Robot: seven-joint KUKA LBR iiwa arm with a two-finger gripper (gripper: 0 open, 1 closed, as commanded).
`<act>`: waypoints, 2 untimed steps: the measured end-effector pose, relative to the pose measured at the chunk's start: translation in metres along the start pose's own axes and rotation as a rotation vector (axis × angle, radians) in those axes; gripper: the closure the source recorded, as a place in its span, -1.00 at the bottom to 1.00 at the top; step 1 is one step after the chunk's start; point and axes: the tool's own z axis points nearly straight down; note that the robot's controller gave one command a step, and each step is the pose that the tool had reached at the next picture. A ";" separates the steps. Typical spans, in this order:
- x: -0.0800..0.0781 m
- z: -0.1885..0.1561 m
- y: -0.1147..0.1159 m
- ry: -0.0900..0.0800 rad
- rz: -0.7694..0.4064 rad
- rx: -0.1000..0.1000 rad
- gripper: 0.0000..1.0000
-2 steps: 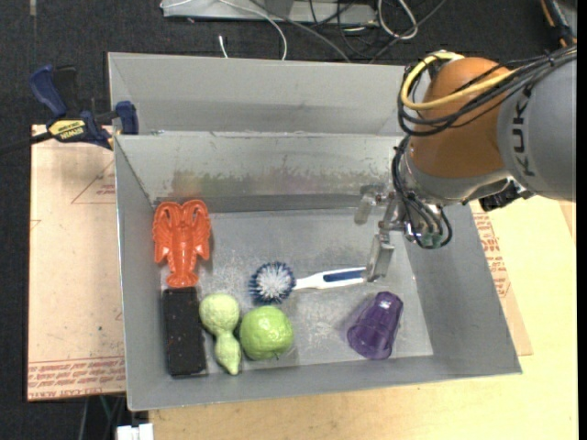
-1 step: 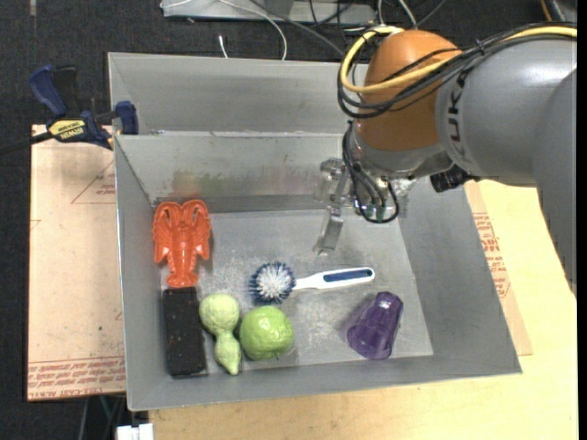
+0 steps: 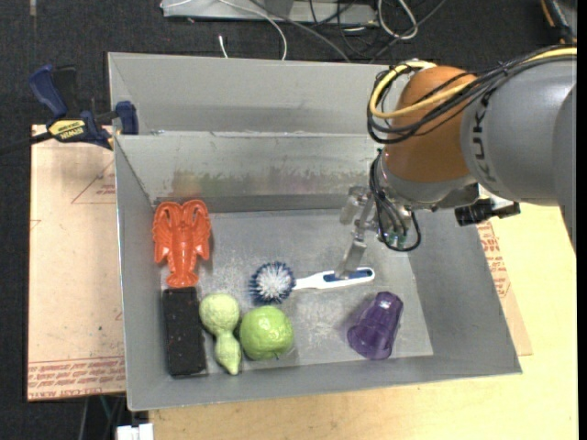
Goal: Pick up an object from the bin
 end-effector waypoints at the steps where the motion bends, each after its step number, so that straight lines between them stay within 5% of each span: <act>1: -0.015 0.015 0.040 -0.010 -0.027 -0.008 -1.00; 2: 0.065 0.065 -0.003 0.004 -0.144 0.000 -1.00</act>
Offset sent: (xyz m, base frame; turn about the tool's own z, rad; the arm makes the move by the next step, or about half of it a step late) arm -0.0619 0.0159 -0.0656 -0.1452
